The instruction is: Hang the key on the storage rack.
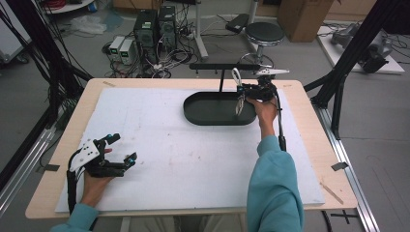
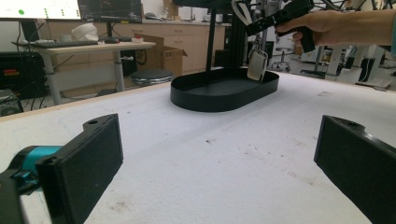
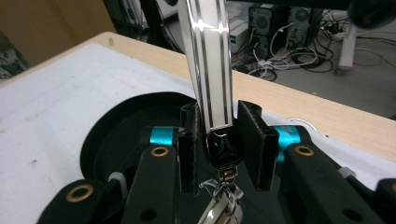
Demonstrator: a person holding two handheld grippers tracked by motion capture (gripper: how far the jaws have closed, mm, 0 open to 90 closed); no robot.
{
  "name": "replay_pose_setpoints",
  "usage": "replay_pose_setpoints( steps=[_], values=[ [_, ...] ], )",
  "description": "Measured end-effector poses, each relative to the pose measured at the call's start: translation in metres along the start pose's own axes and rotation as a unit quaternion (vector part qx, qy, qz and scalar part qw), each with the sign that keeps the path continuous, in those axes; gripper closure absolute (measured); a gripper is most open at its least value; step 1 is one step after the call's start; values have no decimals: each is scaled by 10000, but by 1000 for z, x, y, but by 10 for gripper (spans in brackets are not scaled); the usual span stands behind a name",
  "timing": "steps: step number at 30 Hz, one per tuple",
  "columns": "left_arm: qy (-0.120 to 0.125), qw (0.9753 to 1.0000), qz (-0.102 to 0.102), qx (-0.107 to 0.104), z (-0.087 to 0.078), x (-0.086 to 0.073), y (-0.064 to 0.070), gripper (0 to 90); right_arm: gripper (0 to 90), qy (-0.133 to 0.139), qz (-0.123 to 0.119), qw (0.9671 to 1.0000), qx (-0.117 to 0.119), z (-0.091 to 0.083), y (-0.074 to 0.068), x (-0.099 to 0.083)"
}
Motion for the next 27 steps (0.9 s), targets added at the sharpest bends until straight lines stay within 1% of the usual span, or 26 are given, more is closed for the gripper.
replay_pose_setpoints(
  steps=[1, 4, 7, 10, 13, 14, 18, 19, 20, 21, 22, 24, 25, 26, 27],
  values=[
    [-2, 10000, 1, 0, 0, 0, 0, 17, 687, -17, -43, 10000, -34, 1, 0, 0],
    [-5, 10000, -2, -2, 0, 0, 0, 17, 685, -57, -28, 9999, -84, 2, 0, -2],
    [-3, 10000, 3, -1, 0, 0, 0, 17, 681, -65, -99, 9998, -143, 4, -2, -2],
    [-2, 10000, 4, -3, 0, 0, 0, 17, 664, -111, -109, 9997, -198, 5, -2, -2],
    [-2, 10000, -1, -7, 0, 0, 0, 17, 659, -83, -141, 9997, -199, 4, -2, -2],
    [-3, 10000, -2, -6, 0, 0, 0, 17, 658, -75, -110, 9997, -202, 3, -2, -1],
    [3, 10000, -8, -4, 0, 0, 0, 17, 604, -49, -110, 9998, -183, -1, -2, -1],
    [1, 10000, -11, -4, 0, 0, 0, 17, 561, -12, -117, 9998, -164, -2, -3, -1],
    [4, 10000, -22, 8, 0, 0, 0, 17, 496, 21, -74, 9998, -159, -3, -5, -1],
    [13, 10000, -31, 13, 0, 0, 0, 17, 427, 95, -80, 9999, -115, -5, -7, -1],
    [25, 10000, -37, 16, 0, 0, -1, 17, 360, 150, -82, 9998, -110, -7, -8, -2],
    [27, 10000, -50, 19, 0, 0, -1, 17, 194, 258, -9, 9996, -126, -13, -15, -2],
    [29, 10000, -51, 13, 0, 0, -1, 17, 133, 291, 2, 9995, -128, -17, -18, -2],
    [30, 10000, -51, 4, -1, 0, -1, 17, 113, 352, -85, 9992, -157, -22, -23, -2],
    [39, 10000, -51, 15, -1, 0, -1, 17, 111, 509, -245, 9983, -158, -28, -26, -1]
  ],
)
Point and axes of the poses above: each handheld gripper's, and its own axes: z roughly forward along the jaws, x roughly out of its top, y roughly to its right, the point moved 1 cm from there along z, roughly forward along the jaws, and after that the axes turned 12 degrees about y, right-handed, at the moved point
